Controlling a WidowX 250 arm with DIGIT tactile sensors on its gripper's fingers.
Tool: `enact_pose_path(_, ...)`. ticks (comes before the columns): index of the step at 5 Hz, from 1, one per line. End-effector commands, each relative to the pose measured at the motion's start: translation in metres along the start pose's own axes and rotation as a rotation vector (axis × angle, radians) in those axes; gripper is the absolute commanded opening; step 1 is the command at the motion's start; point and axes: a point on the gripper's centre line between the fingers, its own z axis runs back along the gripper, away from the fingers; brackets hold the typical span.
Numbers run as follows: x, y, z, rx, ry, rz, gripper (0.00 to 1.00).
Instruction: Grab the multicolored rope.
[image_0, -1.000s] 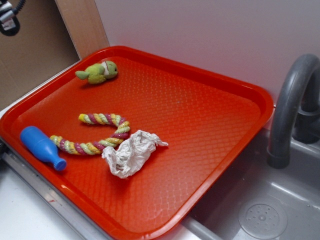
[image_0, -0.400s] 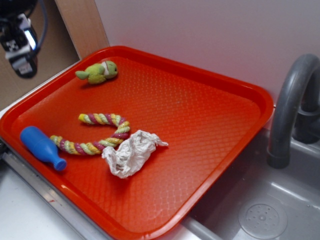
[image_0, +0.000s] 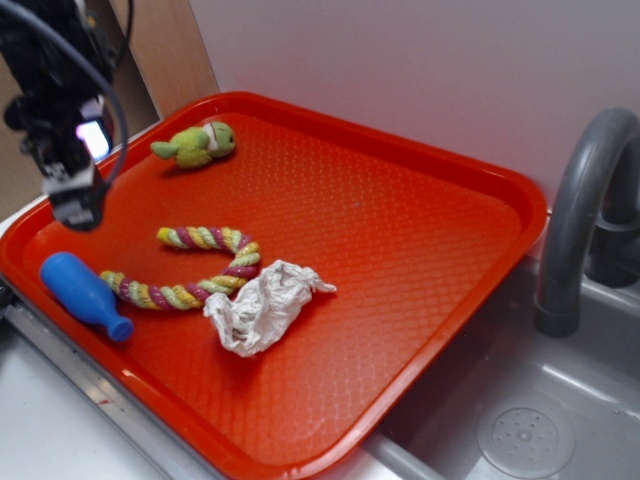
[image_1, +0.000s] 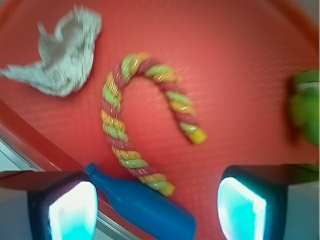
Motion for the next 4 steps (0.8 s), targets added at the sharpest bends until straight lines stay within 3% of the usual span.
enact_pose_path(1,0.006,-0.024,-0.033,-0.001,0.030,-0.054,1.00)
enact_pose_path(3,0.012,-0.063,-0.080,-0.036,0.132,-0.094,1.00)
enact_pose_path(4,0.012,-0.072,-0.088,-0.099,0.149,-0.081,1.00)
